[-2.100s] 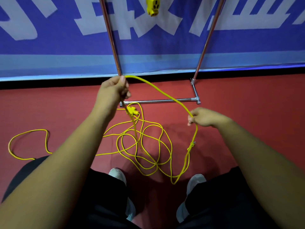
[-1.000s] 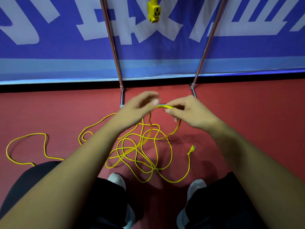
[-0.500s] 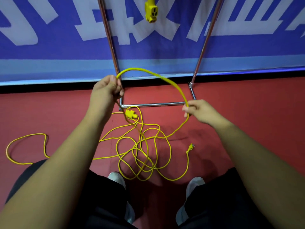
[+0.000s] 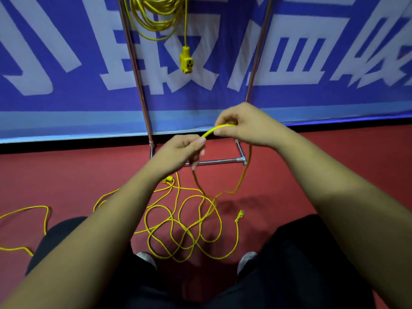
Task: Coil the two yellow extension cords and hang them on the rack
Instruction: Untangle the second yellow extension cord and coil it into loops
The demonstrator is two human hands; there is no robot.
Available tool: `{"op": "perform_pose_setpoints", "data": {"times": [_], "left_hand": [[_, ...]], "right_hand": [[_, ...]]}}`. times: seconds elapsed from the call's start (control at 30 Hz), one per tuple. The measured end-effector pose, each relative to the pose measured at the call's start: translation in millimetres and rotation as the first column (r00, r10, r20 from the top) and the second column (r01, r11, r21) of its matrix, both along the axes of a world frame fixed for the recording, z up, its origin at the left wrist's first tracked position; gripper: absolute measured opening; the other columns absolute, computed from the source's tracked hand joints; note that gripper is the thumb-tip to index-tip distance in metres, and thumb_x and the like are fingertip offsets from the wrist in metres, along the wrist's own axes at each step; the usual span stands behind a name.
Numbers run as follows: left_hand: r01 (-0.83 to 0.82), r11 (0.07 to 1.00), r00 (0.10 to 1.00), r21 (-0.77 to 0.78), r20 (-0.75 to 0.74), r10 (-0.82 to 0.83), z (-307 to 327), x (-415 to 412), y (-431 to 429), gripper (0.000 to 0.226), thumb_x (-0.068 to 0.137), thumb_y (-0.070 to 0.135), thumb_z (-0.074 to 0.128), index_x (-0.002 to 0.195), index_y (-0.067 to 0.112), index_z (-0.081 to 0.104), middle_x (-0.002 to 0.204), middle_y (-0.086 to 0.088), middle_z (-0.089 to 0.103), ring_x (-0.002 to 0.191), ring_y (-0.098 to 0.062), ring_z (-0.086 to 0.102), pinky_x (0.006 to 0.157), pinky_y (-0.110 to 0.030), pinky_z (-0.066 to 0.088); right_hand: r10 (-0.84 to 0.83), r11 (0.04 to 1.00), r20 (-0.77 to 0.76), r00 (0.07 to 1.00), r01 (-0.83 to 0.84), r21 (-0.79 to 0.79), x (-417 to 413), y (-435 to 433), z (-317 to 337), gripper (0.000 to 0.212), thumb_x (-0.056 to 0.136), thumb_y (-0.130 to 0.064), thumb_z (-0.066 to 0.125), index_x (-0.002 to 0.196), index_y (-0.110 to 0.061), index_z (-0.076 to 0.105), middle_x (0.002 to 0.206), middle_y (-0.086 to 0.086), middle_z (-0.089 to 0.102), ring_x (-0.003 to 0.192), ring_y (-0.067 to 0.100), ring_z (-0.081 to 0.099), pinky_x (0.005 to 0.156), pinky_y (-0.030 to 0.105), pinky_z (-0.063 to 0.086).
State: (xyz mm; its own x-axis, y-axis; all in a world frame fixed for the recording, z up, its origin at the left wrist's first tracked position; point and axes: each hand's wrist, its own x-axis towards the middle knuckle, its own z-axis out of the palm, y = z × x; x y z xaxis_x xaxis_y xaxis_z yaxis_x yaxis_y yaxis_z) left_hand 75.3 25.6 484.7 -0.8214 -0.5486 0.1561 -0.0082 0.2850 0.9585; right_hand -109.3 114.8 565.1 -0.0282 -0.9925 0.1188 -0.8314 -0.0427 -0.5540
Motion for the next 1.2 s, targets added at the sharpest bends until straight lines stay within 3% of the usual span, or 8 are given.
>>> {"op": "perform_pose_setpoints", "data": {"times": [0.33,0.4,0.5,0.6,0.77,0.87,1.07,1.2], "left_hand": [[-0.149,0.904,0.906,0.402,-0.311,0.288,26,19,-7,0.052,0.105,0.024,0.034,0.059,0.022,0.058,0.056,0.0,0.016,0.047,-0.013,0.032,0.053,-0.025,0.028],[-0.345,0.918,0.924,0.197,-0.101,0.369,14,25,-23,0.039,0.104,0.028,0.041,0.071,0.023,0.062,0.056,0.002,0.043,0.059,-0.018,0.055,0.063,-0.032,0.045],[-0.517,0.803,0.779,-0.296,0.226,0.584,-2,29,-31,0.027,0.094,0.02,0.057,0.121,0.019,0.061,0.121,-0.009,0.062,0.119,-0.026,0.056,0.102,-0.037,0.04],[-0.473,0.83,0.858,-0.296,0.059,0.51,14,13,-2,0.045,0.099,0.031,0.054,0.142,0.021,0.046,0.144,0.004,0.046,0.132,-0.012,0.042,0.111,-0.025,0.03],[-0.073,0.988,0.997,-0.137,0.024,0.077,40,-27,33,0.043,0.094,0.056,0.048,0.124,0.026,0.056,0.113,0.004,0.069,0.113,-0.012,0.062,0.097,-0.026,0.044],[0.042,0.991,0.993,-0.126,0.112,-0.028,28,-32,32,0.044,0.092,0.053,0.048,0.089,0.01,0.059,0.057,0.0,0.058,0.058,-0.022,0.06,0.064,-0.03,0.042],[0.019,0.941,0.913,0.338,-0.389,0.122,22,-15,18,0.034,0.085,0.009,0.043,0.055,0.022,0.053,0.055,0.006,0.033,0.045,-0.009,0.023,0.05,-0.025,0.017],[-0.234,0.921,0.908,0.312,-0.269,0.322,12,7,-13,0.035,0.098,0.017,0.044,0.066,0.022,0.057,0.055,0.005,0.035,0.048,-0.016,0.037,0.054,-0.03,0.031]], "right_hand": [[-0.447,0.746,-0.052,0.893,0.405,0.528,-101,74,-172,0.023,0.095,-0.011,0.056,0.074,-0.016,0.061,0.081,0.012,0.067,0.07,0.017,0.06,0.064,0.027,0.044],[-0.611,0.752,0.137,0.78,0.517,0.408,-106,71,-155,0.028,0.099,-0.01,0.049,0.072,-0.013,0.058,0.067,0.015,0.063,0.048,0.015,0.059,0.052,0.03,0.046],[-0.548,0.795,0.307,0.778,0.599,-0.1,-95,54,-76,0.027,0.096,-0.014,0.052,0.07,-0.019,0.058,0.06,0.004,0.06,0.043,0.001,0.051,0.054,0.027,0.042],[-0.344,0.822,0.194,0.919,0.395,-0.411,-53,45,4,0.01,0.09,-0.023,0.063,0.086,-0.019,0.071,0.072,-0.001,0.066,0.065,0.004,0.055,0.066,0.022,0.042],[-0.068,0.977,0.129,0.989,0.093,-0.194,-3,41,20,0.005,0.082,-0.014,0.07,0.084,-0.015,0.075,0.073,-0.008,0.07,0.069,-0.003,0.06,0.07,0.018,0.047],[-0.107,0.985,0.203,0.973,0.132,-0.114,-18,43,-5,0.003,0.084,-0.013,0.071,0.085,-0.011,0.072,0.061,-0.013,0.064,0.057,-0.004,0.056,0.059,0.015,0.044],[-0.257,0.913,-0.079,0.963,0.269,0.307,-91,59,-117,0.017,0.082,-0.009,0.066,0.071,-0.022,0.065,0.08,0.01,0.073,0.079,0.025,0.068,0.076,0.037,0.055],[-0.378,0.821,-0.018,0.926,0.344,0.455,-122,85,-170,0.022,0.084,-0.003,0.069,0.07,-0.02,0.066,0.084,0.01,0.069,0.082,0.019,0.061,0.08,0.03,0.047]]}}
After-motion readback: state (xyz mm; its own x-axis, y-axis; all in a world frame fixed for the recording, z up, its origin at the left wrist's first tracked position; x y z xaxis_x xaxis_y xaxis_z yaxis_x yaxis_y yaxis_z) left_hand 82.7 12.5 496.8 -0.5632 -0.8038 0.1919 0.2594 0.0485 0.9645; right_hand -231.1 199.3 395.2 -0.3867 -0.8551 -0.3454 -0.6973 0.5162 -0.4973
